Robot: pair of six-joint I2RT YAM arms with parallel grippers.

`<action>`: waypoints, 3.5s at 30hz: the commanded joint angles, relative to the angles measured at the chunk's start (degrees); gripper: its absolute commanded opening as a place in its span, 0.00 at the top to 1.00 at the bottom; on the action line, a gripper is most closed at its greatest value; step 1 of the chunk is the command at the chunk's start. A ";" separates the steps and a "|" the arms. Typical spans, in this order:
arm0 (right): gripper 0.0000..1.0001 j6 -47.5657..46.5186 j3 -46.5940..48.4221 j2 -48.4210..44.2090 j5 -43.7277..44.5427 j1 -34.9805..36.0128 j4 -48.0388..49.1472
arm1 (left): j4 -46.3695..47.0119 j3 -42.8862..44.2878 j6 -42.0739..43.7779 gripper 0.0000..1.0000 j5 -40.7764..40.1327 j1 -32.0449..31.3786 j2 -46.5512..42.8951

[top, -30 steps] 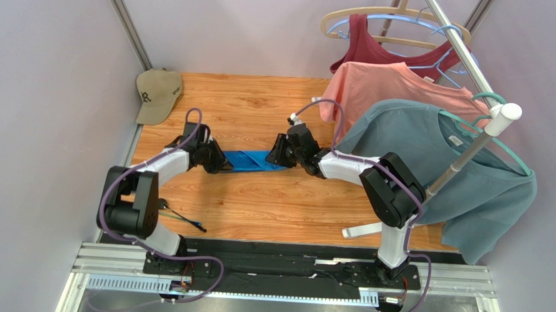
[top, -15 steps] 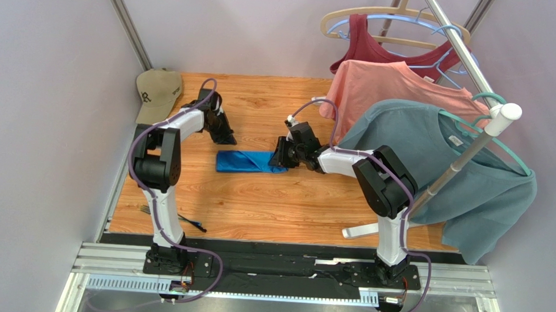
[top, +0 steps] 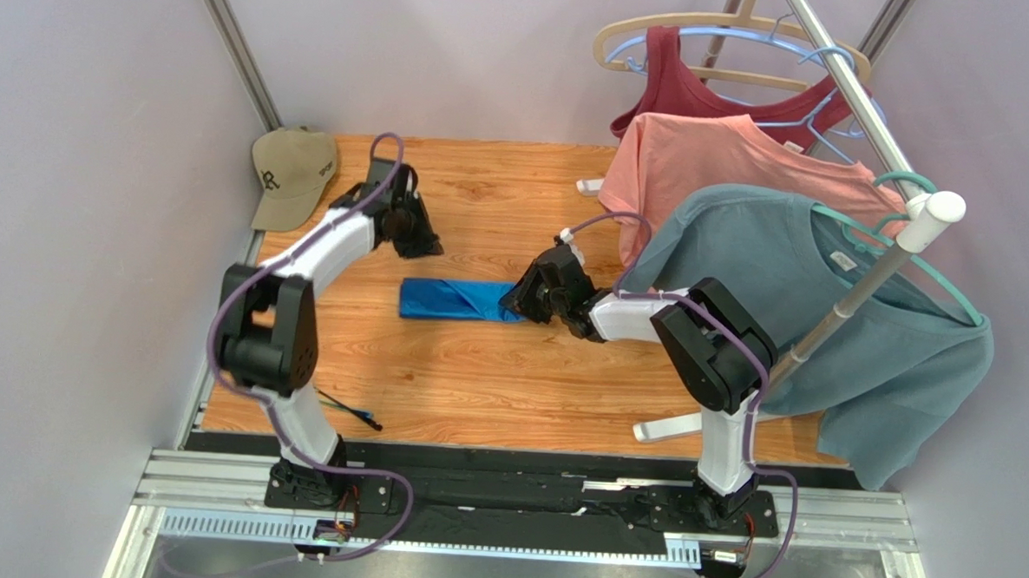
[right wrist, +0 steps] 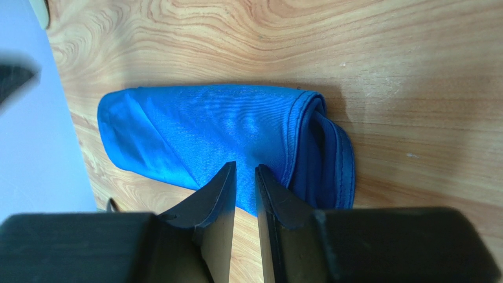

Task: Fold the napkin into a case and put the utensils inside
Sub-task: Rotate the smaller rectangle-folded napkin at the center of the board, then pick up the spoon from the corner of the board.

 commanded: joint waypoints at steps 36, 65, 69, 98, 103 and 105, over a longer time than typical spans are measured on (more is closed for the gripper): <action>0.75 -3.39 15.40 11.01 -12.61 2.37 -4.62 | -11.21 48.80 7.49 0.99 14.43 -1.72 39.03; 0.86 -17.02 20.70 10.14 -45.40 -1.14 2.40 | -6.28 16.21 4.59 0.94 8.73 -1.10 -0.50; 0.86 -16.05 18.76 13.47 -46.63 -1.41 8.19 | -6.90 7.87 2.66 0.86 5.14 0.56 -9.98; 0.32 -24.14 7.16 -24.31 -29.58 3.07 -20.36 | -39.95 -29.06 -30.48 0.53 -19.39 19.20 -28.92; 0.32 -24.40 6.19 -26.16 -30.63 2.99 -18.77 | -36.79 -30.29 -32.41 0.57 -25.98 19.37 -26.35; 0.32 -24.58 6.01 -26.60 -31.07 2.99 -18.60 | -34.95 -30.56 -32.16 0.57 -27.83 19.81 -26.18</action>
